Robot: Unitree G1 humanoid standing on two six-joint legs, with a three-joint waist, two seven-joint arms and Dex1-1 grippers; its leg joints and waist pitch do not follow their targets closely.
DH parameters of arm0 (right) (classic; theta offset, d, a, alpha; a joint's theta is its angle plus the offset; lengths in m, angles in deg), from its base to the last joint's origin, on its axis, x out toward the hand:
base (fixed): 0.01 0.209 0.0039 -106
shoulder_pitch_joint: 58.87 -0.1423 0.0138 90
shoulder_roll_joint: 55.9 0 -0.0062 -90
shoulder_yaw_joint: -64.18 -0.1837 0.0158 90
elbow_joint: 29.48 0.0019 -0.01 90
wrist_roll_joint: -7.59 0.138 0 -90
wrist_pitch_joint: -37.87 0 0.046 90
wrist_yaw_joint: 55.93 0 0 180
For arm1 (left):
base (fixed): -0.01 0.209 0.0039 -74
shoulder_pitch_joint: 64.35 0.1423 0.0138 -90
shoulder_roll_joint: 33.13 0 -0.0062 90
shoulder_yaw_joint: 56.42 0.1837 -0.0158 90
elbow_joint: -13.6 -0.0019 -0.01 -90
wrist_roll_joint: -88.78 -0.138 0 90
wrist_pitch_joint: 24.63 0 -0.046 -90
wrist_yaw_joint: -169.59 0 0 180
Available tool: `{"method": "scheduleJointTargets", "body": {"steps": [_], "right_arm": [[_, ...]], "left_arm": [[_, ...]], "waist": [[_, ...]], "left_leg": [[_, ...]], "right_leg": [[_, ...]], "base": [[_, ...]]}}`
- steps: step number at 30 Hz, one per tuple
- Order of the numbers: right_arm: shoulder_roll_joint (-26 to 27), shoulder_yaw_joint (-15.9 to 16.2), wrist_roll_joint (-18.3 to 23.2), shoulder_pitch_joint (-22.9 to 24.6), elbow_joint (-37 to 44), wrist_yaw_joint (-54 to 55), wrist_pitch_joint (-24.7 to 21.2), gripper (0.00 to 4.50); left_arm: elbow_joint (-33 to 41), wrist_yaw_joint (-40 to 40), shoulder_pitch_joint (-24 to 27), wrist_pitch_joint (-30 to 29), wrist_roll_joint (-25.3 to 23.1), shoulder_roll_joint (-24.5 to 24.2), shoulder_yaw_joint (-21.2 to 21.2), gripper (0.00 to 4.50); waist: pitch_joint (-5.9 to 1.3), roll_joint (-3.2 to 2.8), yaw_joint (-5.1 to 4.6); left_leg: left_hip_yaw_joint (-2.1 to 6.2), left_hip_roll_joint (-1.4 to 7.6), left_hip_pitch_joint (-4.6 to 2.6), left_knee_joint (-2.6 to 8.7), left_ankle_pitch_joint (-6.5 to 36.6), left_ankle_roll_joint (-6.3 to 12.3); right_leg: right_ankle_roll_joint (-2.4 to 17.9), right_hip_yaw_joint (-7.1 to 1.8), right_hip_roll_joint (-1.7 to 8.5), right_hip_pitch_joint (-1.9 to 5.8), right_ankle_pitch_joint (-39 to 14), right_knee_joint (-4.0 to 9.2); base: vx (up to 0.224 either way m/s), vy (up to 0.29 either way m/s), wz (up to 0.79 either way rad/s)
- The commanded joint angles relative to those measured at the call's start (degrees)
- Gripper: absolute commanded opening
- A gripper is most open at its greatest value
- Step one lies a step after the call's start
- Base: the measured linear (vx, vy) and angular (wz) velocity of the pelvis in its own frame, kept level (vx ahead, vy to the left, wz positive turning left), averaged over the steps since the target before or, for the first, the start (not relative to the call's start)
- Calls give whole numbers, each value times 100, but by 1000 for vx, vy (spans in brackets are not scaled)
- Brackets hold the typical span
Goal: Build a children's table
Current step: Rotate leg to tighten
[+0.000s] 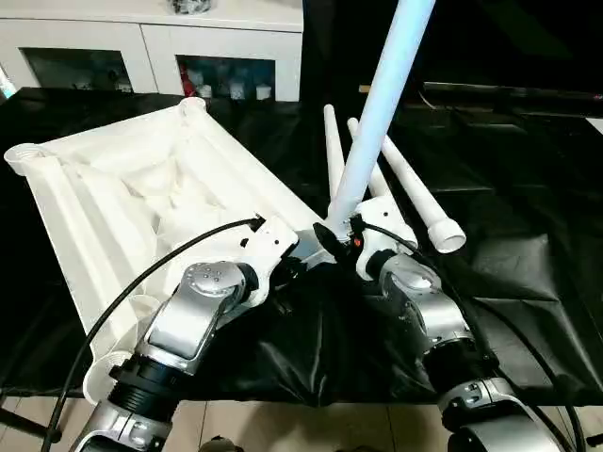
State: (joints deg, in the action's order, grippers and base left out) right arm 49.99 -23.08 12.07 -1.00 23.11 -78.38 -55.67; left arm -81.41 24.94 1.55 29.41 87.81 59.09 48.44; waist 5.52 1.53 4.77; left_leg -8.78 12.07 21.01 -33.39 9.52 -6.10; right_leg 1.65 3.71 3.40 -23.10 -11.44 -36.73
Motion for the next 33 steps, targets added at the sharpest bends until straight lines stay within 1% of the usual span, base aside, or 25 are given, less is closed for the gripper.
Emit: {"method": "scheduleJointTargets", "body": {"steps": [1,2,4,5,7,8,9,12,13,14,15,16,17,18,21,22,23,25,26,27,28,29,30,32,33], "right_arm": [[328,346,98,43,-183,-429,-121,346],[296,341,98,47,-135,-466,-104,353],[188,328,124,68,20,-582,-138,368],[123,319,151,81,105,-659,-196,374],[12,314,177,104,219,-811,-248,374],[-71,338,162,128,284,-930,-219,374],[-181,369,163,168,392,-1086,-220,374],[-573,521,179,332,782,-1677,-242,374],[-699,566,177,389,905,-1879,-254,374],[-751,589,174,414,952,-1960,-251,374],[-1006,697,174,543,1208,-2373,-278,374],[-1146,760,180,608,1338,-2590,-280,374],[-1162,767,182,615,1353,-2616,-281,374],[-1298,816,218,669,1473,-2839,-299,374],[-1403,825,348,715,1618,-3039,-392,374],[-1485,859,390,723,1685,-3198,-405,374],[-1546,883,421,731,1742,-3322,-429,348],[-1582,904,432,737,1777,-3391,-454,348],[-1636,949,427,743,1814,-3487,-464,335],[-1638,952,425,743,1815,-3491,-463,335],[-1673,1003,389,740,1813,-3556,-443,319],[-1691,1042,343,743,1809,-3596,-420,319],[-1691,1042,343,743,1809,-3596,-420,302],[-1691,1069,313,747,1808,-3613,-416,299],[-1689,1079,302,748,1810,-3619,-417,288]], "left_arm": [[311,-48,-101,295,57,44,15,0],[366,78,-74,322,103,-24,32,0],[464,408,-2,510,190,-201,77,0],[508,579,39,625,226,-295,102,0],[573,842,105,798,285,-430,136,0],[611,940,140,769,328,-498,140,0],[629,1056,174,826,362,-584,144,0],[624,1366,237,896,467,-842,124,0],[599,1468,239,961,485,-915,117,0],[591,1512,240,975,498,-941,112,0],[570,1744,255,1053,568,-1083,87,0],[558,1875,261,1103,604,-1163,77,0],[556,1891,262,1112,608,-1173,77,0],[533,2027,263,1176,648,-1252,64,0],[496,2161,267,1211,699,-1332,51,0],[476,2355,302,1277,726,-1459,101,0],[458,2500,326,1340,755,-1553,136,0],[447,2577,336,1381,775,-1601,144,0],[427,2677,338,1416,793,-1653,144,0],[426,2682,337,1418,794,-1656,143,0],[398,2754,330,1444,800,-1702,138,0],[362,2817,316,1470,808,-1738,135,0],[362,2817,316,1470,808,-1738,135,0],[339,2849,308,1482,811,-1755,135,0],[332,2858,306,1484,813,-1759,135,0]], "waist": [[-450,-18,20],[-439,-27,15],[-441,-30,-3],[-445,-29,-12],[-453,-47,-12],[-465,-56,13],[-466,-57,28],[-469,-52,54],[-454,-64,54],[-463,-57,61],[-454,-52,58],[-462,-59,73],[-459,-48,84],[-461,-42,89],[-450,-32,90],[-450,-37,92],[-448,-40,89],[-444,-36,90],[-445,-37,94],[-448,-41,92],[-446,-44,94],[-446,-37,97],[-449,-38,98],[-450,-35,99],[-449,-33,100]], "left_leg": [[-34,53,8,358,1012,113],[-35,51,12,361,1014,118],[-32,52,9,358,972,148],[-29,52,20,361,937,171],[-39,64,-10,358,879,190],[-44,71,-20,346,820,194],[-49,72,-12,346,737,205],[-49,72,-12,341,689,250],[-51,69,-13,347,723,270],[-51,68,-15,345,724,286],[-52,73,-11,350,727,291],[-49,72,-22,344,703,297],[-56,77,-21,338,672,339],[-57,74,-11,341,684,346],[-58,76,-13,349,747,340],[-56,80,-17,349,755,330],[-56,77,-18,351,793,319],[-55,82,-25,354,828,311],[-53,82,-27,353,818,311],[-55,88,-29,354,794,310],[-54,89,-30,355,793,308],[-56,87,-26,353,792,304],[-56,83,-22,352,777,302],[-57,84,-23,351,772,294],[-58,84,-23,352,777,289]], "right_leg": [[855,-282,404,313,-1176,513],[857,-284,399,305,-1169,514],[889,-284,399,307,-1092,512],[907,-285,398,322,-1022,507],[978,-289,388,300,-879,487],[1051,-295,395,304,-709,469],[1104,-293,381,308,-500,443],[1117,-289,371,326,-281,421],[1130,-285,361,322,-277,438],[1145,-287,367,333,-257,431],[1162,-286,368,329,-258,433],[1150,-283,365,334,-242,430],[1158,-292,369,332,-184,426],[1163,-288,374,341,-220,428],[1175,-289,383,336,-401,445],[1180,-287,388,331,-433,446],[1176,-286,388,329,-517,458],[1151,-290,386,323,-577,463],[1152,-287,385,320,-588,462],[1172,-288,383,316,-532,449],[1178,-287,383,313,-529,450],[1188,-288,387,318,-525,448],[1191,-286,386,321,-508,446],[1192,-289,388,322,-496,445],[1193,-289,390,323,-502,445]], "base": [[0,0,0],[0,0,0],[0,0,0],[0,0,0],[0,0,0],[0,0,0],[0,0,0],[0,0,0],[0,0,0],[0,0,0],[0,0,0],[0,0,0],[0,0,0],[0,0,0],[0,0,0],[0,0,0],[0,0,0],[0,0,0],[0,0,0],[0,0,0],[0,0,0],[0,0,0],[0,0,0],[0,0,0],[0,0,0]]}}
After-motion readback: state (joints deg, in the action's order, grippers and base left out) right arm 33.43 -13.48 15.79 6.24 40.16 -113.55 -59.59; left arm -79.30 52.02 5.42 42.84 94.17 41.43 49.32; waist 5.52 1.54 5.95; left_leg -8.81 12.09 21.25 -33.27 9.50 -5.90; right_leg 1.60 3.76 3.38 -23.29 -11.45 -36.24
